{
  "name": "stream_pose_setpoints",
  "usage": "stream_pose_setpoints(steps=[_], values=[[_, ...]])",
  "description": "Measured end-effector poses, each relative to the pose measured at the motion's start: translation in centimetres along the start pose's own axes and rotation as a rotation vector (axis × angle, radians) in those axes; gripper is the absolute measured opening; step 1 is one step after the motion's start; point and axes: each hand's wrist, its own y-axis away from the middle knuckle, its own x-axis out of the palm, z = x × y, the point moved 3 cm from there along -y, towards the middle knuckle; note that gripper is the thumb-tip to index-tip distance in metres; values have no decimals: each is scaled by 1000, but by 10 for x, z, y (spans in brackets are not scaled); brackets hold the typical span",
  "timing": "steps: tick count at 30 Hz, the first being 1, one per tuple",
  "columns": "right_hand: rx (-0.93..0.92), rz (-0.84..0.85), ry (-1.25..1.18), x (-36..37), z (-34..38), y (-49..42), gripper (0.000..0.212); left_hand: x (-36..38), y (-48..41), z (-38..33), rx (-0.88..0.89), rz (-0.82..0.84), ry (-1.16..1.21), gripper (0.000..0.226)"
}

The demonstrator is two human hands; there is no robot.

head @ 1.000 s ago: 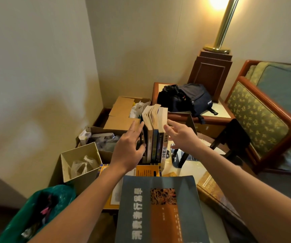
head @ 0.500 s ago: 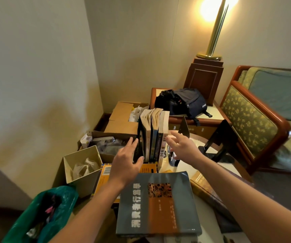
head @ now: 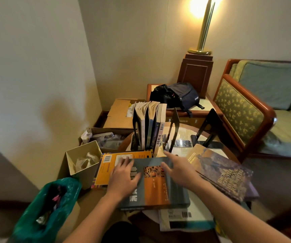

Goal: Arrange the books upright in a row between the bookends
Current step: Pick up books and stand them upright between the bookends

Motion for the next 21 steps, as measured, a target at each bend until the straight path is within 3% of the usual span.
stream_pose_setpoints(steps=[6,9,21], values=[[-37,113,269,45,-28,23,66,20,41,13,-63,40,83,71],[-58,89,349,59,-35,32,69,19,56,16,-78,-14,90,73],[-22,66,350,72,-43,46,72,12,66,14,-279,52,497,75]])
